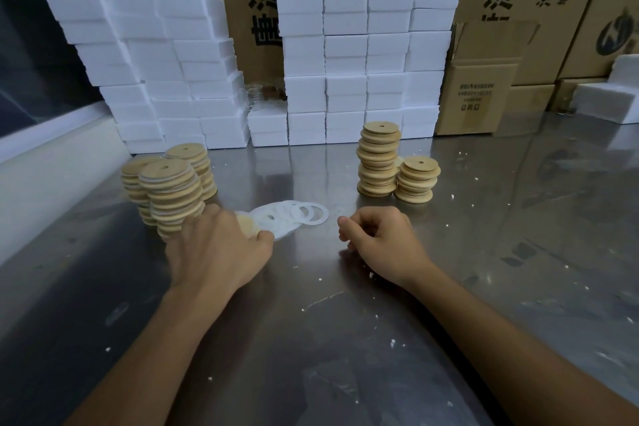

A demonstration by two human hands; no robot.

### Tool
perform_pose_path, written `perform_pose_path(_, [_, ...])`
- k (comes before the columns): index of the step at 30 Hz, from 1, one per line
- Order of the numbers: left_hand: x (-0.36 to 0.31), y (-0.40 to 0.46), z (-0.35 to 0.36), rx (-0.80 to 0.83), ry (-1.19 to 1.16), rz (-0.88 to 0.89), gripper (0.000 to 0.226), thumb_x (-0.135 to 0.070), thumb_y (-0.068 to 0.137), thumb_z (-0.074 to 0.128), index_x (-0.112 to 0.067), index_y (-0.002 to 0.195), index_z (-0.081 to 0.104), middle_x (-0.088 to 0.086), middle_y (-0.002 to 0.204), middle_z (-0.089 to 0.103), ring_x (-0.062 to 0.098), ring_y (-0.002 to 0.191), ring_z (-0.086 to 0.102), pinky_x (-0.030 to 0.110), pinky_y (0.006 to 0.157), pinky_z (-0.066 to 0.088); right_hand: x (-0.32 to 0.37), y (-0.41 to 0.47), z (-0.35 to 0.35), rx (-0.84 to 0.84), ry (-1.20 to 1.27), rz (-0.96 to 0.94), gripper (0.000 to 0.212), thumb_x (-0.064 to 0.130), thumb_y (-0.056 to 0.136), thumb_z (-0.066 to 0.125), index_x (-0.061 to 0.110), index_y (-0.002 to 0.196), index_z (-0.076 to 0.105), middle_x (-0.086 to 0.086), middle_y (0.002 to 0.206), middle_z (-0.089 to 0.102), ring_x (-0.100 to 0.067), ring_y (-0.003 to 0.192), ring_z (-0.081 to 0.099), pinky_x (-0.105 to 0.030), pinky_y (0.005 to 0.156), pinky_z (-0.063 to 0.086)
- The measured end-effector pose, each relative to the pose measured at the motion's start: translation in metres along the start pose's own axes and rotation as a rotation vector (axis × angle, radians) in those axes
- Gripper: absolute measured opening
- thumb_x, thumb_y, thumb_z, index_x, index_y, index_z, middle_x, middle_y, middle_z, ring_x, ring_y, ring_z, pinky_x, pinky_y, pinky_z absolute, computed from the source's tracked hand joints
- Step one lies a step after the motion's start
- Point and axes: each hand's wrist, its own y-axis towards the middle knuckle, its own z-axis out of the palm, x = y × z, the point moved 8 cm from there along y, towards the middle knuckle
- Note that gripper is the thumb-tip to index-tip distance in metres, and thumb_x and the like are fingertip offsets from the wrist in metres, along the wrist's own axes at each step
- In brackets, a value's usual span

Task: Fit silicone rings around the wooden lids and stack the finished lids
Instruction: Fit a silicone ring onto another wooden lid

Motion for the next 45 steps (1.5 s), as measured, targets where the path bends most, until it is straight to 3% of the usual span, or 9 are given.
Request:
perform_pose_path(10, [0.002, 0.000, 0.005, -0.039, -0.109, 0.057, 0.009, -0.017, 0.091, 0.056, -0.014, 0.099, 0.060, 0.006, 0.105, 0.060, 0.030, 0.089, 0.059, 0.037, 0.063, 0.044, -0.002, 0.000, -0.005, -0.047, -0.006, 0.017, 0.014, 0.025, 0.092, 0.067, 0.017, 0.081, 0.069, 0.006, 0.067, 0.068, -0.023, 0.055, 0.067, -0.040, 0.053, 0.059])
perform_pose_path(12, [-0.003, 0.000, 0.009, -0.049, -0.124, 0.110, 0.011, -0.015, 0.090, 0.055, -0.015, 0.101, 0.059, 0.005, 0.109, 0.060, 0.029, 0.089, 0.059, 0.038, 0.064, 0.047, -0.002, 0.000, -0.005, -0.061, -0.028, 0.011, 0.002, 0.022, 0.088, 0.070, 0.021, 0.090, 0.070, 0.008, 0.075, 0.069, -0.013, 0.062, 0.066, -0.030, 0.060, 0.058])
perform_pose_path(15, [-0.005, 0.003, 0.020, -0.008, -0.092, 0.154, 0.033, -0.026, 0.093, 0.052, -0.019, 0.126, 0.054, 0.000, 0.131, 0.052, 0.028, 0.103, 0.059, 0.038, 0.073, 0.050, -0.005, 0.001, -0.017, -0.204, -0.070, 0.012, 0.017, 0.023, 0.084, 0.071, 0.023, 0.100, 0.067, 0.004, 0.089, 0.064, -0.009, 0.077, 0.058, -0.022, 0.069, 0.047])
perform_pose_path(18, [-0.002, 0.008, 0.031, 0.050, 0.022, 0.135, 0.043, -0.031, 0.098, 0.044, -0.027, 0.141, 0.039, -0.002, 0.147, 0.038, 0.029, 0.113, 0.056, 0.036, 0.073, 0.044, -0.011, 0.001, -0.041, -0.448, -0.081, 0.068, 0.025, 0.022, 0.083, 0.067, 0.017, 0.107, 0.060, -0.005, 0.106, 0.059, -0.021, 0.099, 0.053, -0.037, 0.086, 0.047])
perform_pose_path(22, [-0.002, 0.009, 0.034, 0.051, 0.041, 0.123, 0.040, -0.028, 0.096, 0.044, -0.026, 0.136, 0.042, 0.001, 0.143, 0.039, 0.031, 0.109, 0.056, 0.036, 0.069, 0.038, -0.018, 0.003, -0.066, -0.720, -0.152, 0.176, 0.051, 0.022, 0.082, 0.068, 0.012, 0.127, 0.047, -0.011, 0.131, 0.042, -0.032, 0.121, 0.042, -0.045, 0.097, 0.036])
perform_pose_path(28, [-0.008, 0.004, 0.031, 0.039, 0.008, 0.166, 0.045, -0.022, 0.094, 0.045, -0.027, 0.138, 0.043, 0.000, 0.157, 0.025, 0.033, 0.112, 0.057, 0.042, 0.079, 0.050, -0.025, 0.025, -0.066, -0.618, -0.362, 0.179, 0.066, 0.026, 0.087, 0.061, 0.018, 0.146, 0.033, -0.012, 0.157, 0.022, -0.032, 0.144, 0.023, -0.052, 0.112, 0.024])
perform_pose_path(30, [-0.027, -0.005, 0.025, -0.012, -0.052, 0.319, 0.043, -0.017, 0.090, 0.051, -0.024, 0.132, 0.053, -0.001, 0.153, 0.037, 0.033, 0.107, 0.061, 0.043, 0.078, 0.051, -0.032, 0.034, -0.065, -0.565, -0.403, 0.214, 0.068, 0.027, 0.089, 0.058, 0.020, 0.150, 0.027, -0.013, 0.162, 0.014, -0.032, 0.149, 0.013, -0.053, 0.114, 0.020])
perform_pose_path(35, [-0.048, -0.012, 0.031, 0.027, -0.163, 0.399, 0.026, -0.024, 0.093, 0.053, -0.020, 0.115, 0.066, -0.001, 0.120, 0.064, 0.027, 0.096, 0.064, 0.041, 0.075, 0.052, -0.057, 0.046, -0.069, -0.490, -0.345, 0.406, 0.053, 0.030, 0.091, 0.057, 0.024, 0.140, 0.038, -0.013, 0.156, 0.025, -0.032, 0.146, 0.019, -0.054, 0.113, 0.021])
perform_pose_path(45, [-0.070, -0.011, 0.043, 0.128, -0.173, 0.566, 0.039, -0.030, 0.099, 0.038, -0.041, 0.135, 0.049, -0.018, 0.139, 0.054, 0.026, 0.113, 0.060, 0.040, 0.080, 0.050, -0.049, 0.028, -0.087, -0.812, -0.225, 0.370, 0.031, 0.015, 0.088, 0.058, 0.017, 0.118, 0.049, -0.010, 0.126, 0.051, -0.032, 0.125, 0.042, -0.046, 0.102, 0.030])
